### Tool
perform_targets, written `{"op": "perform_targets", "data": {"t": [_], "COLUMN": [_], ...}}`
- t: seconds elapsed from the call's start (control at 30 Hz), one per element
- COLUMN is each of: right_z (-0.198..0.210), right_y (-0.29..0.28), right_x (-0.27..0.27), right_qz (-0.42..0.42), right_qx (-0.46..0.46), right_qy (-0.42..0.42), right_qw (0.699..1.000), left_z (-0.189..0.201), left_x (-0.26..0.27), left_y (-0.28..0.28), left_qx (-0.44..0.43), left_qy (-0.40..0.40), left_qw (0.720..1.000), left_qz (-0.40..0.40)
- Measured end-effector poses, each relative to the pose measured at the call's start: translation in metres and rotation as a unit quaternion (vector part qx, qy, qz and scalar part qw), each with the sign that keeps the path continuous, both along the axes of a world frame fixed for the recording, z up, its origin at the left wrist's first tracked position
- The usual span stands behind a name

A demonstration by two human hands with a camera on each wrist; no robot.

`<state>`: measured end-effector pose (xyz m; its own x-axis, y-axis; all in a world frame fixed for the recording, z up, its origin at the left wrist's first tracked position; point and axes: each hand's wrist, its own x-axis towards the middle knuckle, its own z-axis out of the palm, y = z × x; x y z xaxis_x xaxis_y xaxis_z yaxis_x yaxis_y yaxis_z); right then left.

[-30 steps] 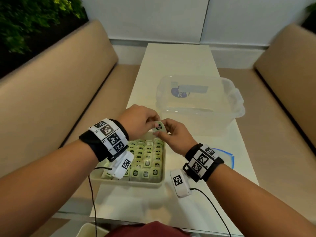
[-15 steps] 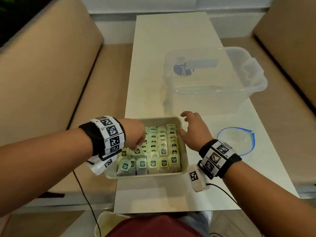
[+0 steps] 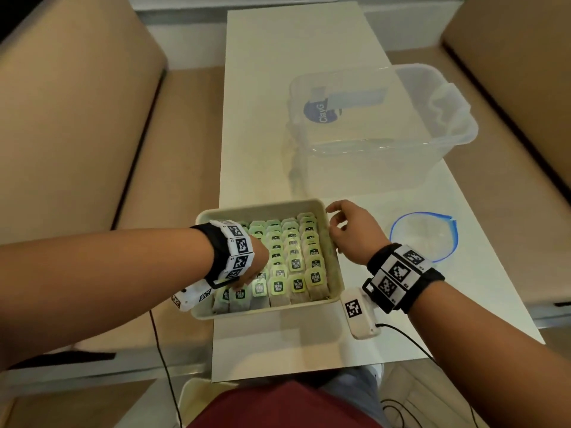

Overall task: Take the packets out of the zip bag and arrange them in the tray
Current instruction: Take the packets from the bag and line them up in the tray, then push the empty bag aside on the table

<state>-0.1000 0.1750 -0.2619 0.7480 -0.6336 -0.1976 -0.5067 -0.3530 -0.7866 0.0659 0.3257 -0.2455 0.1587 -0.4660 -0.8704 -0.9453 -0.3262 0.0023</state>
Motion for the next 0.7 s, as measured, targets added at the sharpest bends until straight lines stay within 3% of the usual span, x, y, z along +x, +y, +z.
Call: {"op": "perform_targets", "data": {"t": [0.13,0.23,0.33,0.47,0.57,0.7], "right_z": [0.005,0.014,0.025,0.039,0.039,0.027], "right_y": [-0.001,-0.015,-0.041,-0.089,-0.123,-0.154], "right_x": [-0.006,-0.023,-0.051,-0.093,-0.116,-0.138], "right_qz": [-0.008,-0.02,-0.029,-0.07,-0.054,0.075], "right_qx": [0.024,0.019,-0.005,-0.031,-0.071,-0.166], "right_qy": [-0.005,-0.02,-0.009,0.002,0.064,0.24], "right_qw": [1.0,0.999,1.0,0.997,0.994,0.954], "left_z": [0.007,0.039,0.086,0.114,0.101,0.041], "left_x": [-0.002,-0.021,-0.037,-0.076,-0.127,-0.176], "left_y": [-0.003,-0.019,-0.045,-0.091,-0.131,-0.175], "left_qx": [0.021,0.053,-0.07,-0.237,-0.281,-0.262], "left_qy": [-0.029,-0.126,-0.159,-0.08,-0.017,-0.04], "left_qw": [0.999,0.981,0.976,0.966,0.959,0.964], "left_qz": [-0.02,-0.138,-0.131,-0.061,-0.03,0.012]}}
